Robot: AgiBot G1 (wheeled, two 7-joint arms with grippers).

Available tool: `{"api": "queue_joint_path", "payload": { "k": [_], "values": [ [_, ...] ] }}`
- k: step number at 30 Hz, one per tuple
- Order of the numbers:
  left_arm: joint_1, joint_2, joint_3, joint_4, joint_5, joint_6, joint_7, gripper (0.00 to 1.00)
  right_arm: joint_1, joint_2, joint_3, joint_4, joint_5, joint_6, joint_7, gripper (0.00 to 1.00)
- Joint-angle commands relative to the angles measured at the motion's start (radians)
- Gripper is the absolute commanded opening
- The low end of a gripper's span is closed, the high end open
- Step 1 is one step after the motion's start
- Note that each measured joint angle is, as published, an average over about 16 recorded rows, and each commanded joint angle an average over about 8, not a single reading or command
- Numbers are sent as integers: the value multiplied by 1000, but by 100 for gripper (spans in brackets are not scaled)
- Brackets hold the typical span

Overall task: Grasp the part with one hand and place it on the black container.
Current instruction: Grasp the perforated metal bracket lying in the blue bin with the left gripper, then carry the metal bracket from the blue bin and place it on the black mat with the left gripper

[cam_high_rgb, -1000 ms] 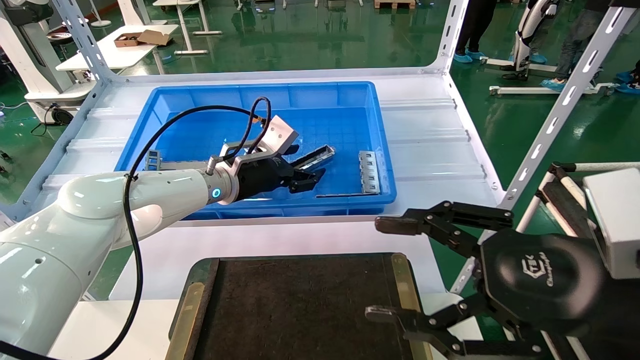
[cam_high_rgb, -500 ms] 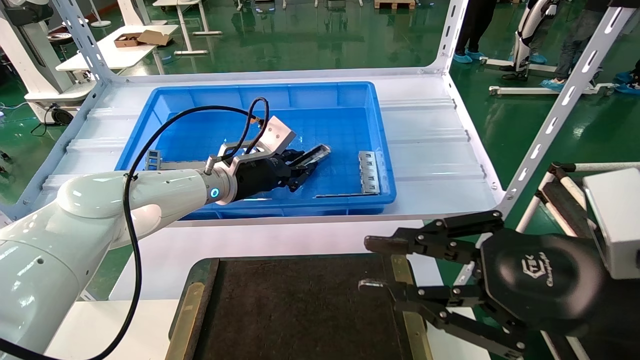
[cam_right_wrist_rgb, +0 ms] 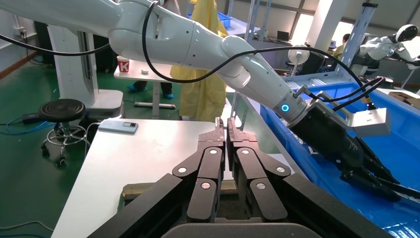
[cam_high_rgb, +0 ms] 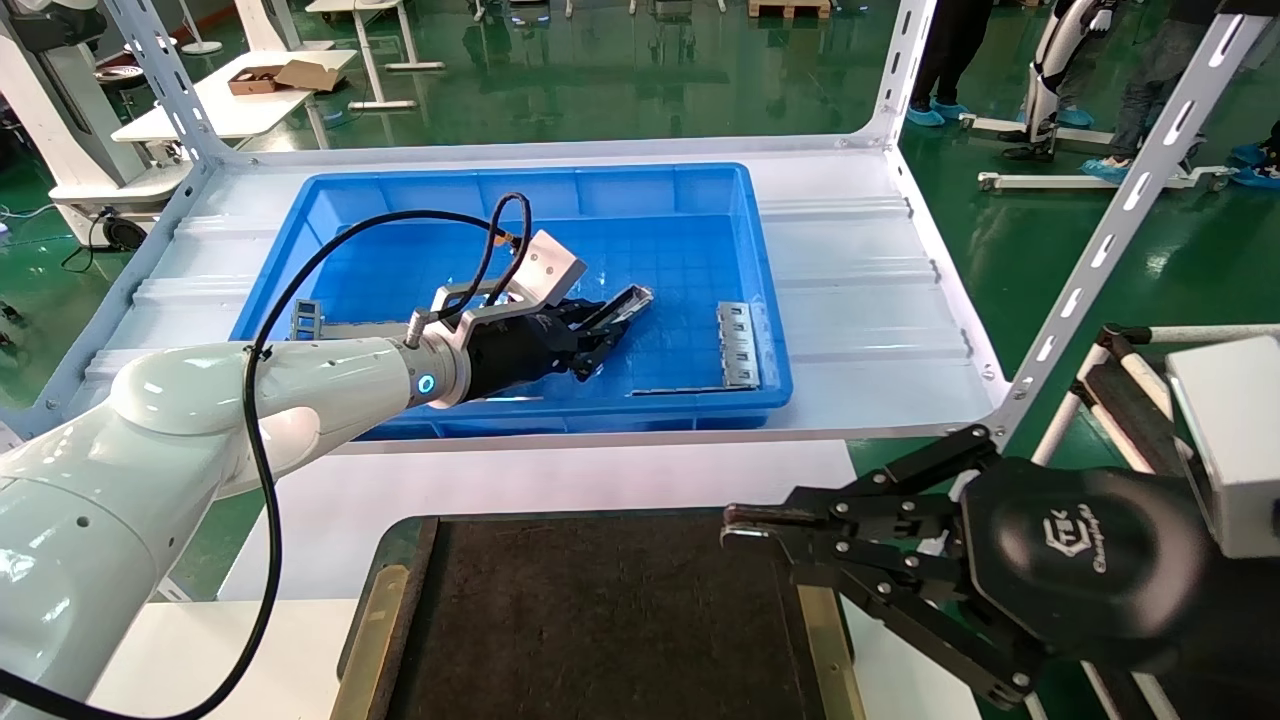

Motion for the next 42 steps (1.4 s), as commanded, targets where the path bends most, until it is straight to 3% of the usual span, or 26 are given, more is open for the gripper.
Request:
{"api": "queue_joint_path", "payload": {
  "k": [1, 8, 13, 23, 31, 36, 42],
  "values": [
    [0, 0, 4, 0, -11, -4, -2, 0, 0, 0, 0, 0, 0, 0, 0, 0],
    [-42, -16, -28, 16, -86, 58, 9, 0, 0, 0, 0, 0, 0, 0, 0, 0],
    [-68, -59, -58, 22, -139, 201, 41, 0, 0, 0, 0, 0, 0, 0, 0, 0],
    [-62, -234, -104, -43, -221, 576, 126, 0, 0, 0, 0, 0, 0, 0, 0, 0],
    [32, -383, -106, -201, -253, 793, 128, 0, 0, 0, 0, 0, 0, 0, 0, 0],
    [140, -460, -95, -349, -263, 822, 78, 0, 0, 0, 0, 0, 0, 0, 0, 0],
    [296, -504, -62, -534, -230, 674, -4, 0, 0, 0, -1, 0, 0, 0, 0, 0]
  ]
}}
